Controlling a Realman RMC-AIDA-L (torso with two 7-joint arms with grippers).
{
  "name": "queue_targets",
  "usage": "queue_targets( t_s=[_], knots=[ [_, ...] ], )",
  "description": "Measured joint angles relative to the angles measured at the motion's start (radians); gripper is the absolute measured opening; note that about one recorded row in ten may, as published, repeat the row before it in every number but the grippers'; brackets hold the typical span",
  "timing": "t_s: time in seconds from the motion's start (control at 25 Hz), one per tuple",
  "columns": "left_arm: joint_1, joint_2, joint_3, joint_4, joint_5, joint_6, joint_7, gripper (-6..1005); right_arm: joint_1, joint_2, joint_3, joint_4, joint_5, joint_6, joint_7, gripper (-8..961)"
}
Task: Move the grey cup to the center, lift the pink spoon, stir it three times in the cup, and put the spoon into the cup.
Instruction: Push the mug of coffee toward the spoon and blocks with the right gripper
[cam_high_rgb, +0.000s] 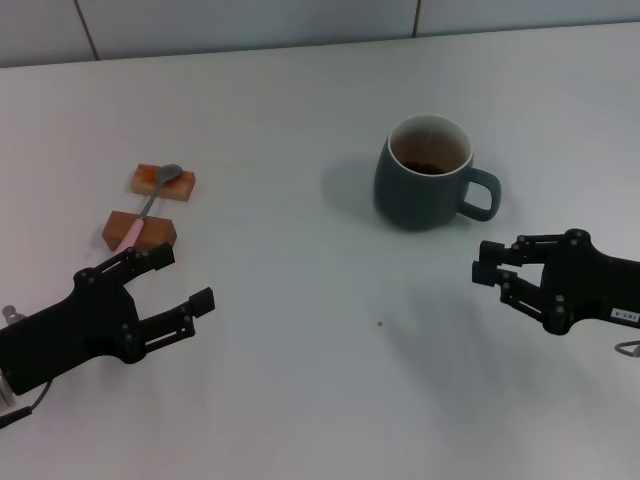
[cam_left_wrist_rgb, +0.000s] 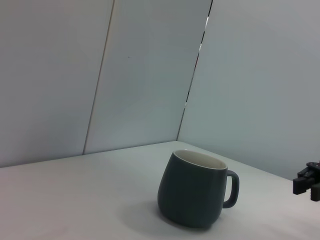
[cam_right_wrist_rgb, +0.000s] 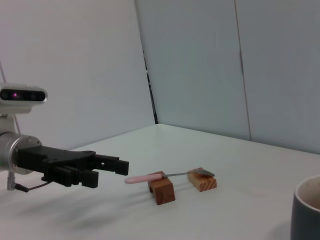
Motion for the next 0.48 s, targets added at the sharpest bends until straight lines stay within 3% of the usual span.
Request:
queue_targets(
  t_s=[0.28, 0.48],
  knots=[
    [-0.001, -0.001, 0.0, -0.001, 0.0, 0.0, 0.0, 841, -0.004, 0.01, 0.091, -0.013, 0.001, -0.003, -0.007, 252],
    [-0.001, -0.002, 0.0, 0.002, 0.0, 0.0, 0.0, 841, -0.004, 0.036, 0.257, -0.045, 0.003, 0.009, -0.035, 111]
  ],
)
